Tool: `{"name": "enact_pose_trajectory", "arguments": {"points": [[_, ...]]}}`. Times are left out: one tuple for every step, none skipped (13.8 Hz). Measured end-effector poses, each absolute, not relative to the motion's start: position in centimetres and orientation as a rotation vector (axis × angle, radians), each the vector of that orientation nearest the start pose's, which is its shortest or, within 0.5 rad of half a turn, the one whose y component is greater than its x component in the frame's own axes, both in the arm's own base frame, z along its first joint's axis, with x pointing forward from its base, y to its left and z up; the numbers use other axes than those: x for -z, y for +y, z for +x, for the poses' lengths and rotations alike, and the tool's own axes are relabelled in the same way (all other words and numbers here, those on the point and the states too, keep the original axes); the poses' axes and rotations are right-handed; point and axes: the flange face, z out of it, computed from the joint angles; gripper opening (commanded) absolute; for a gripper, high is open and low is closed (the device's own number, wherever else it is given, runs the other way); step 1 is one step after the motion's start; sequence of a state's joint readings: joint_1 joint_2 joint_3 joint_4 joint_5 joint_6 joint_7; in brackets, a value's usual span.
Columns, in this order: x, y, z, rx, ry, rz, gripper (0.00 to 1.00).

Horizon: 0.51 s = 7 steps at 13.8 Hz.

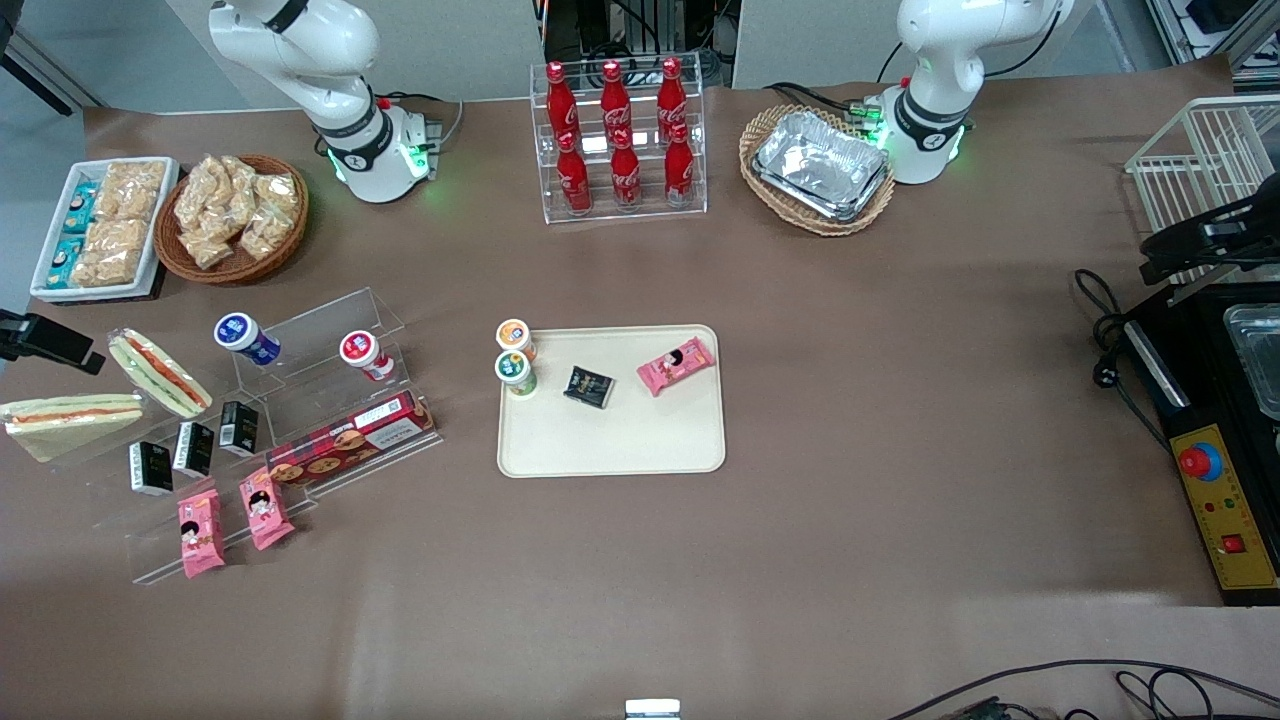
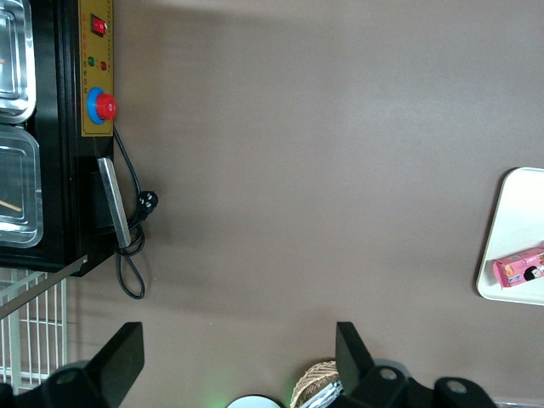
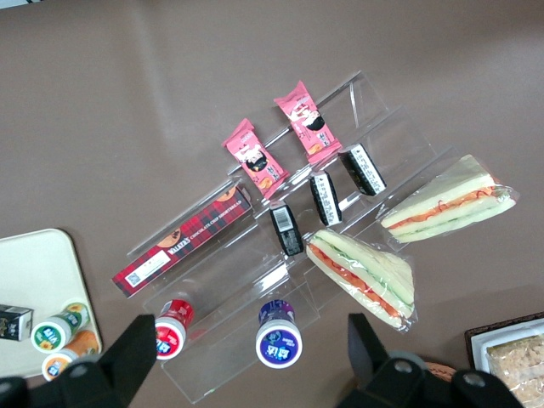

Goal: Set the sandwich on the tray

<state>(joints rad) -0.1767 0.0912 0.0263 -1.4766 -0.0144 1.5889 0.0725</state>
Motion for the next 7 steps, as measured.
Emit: {"name": "enact_pose_trajectory", "arguments": {"points": [[-61.89, -9.01, 57.79, 0.033, 0.352, -3.135, 1.0], [-61.91, -9.06, 57.77, 0.034, 0.353, -3.135, 1.0], [-61.97, -9.2, 57.74, 0.035, 0.356, -3.135, 1.0], [-62.02, -9.38, 57.7, 0.037, 0.36, -3.135, 1.0], [-62.05, -9.55, 57.67, 0.038, 0.365, -3.135, 1.0], [-62.03, -9.68, 57.65, 0.037, 0.368, -3.139, 1.0], [-61.97, -9.87, 57.63, 0.033, 0.37, -3.155, 1.0]]}}
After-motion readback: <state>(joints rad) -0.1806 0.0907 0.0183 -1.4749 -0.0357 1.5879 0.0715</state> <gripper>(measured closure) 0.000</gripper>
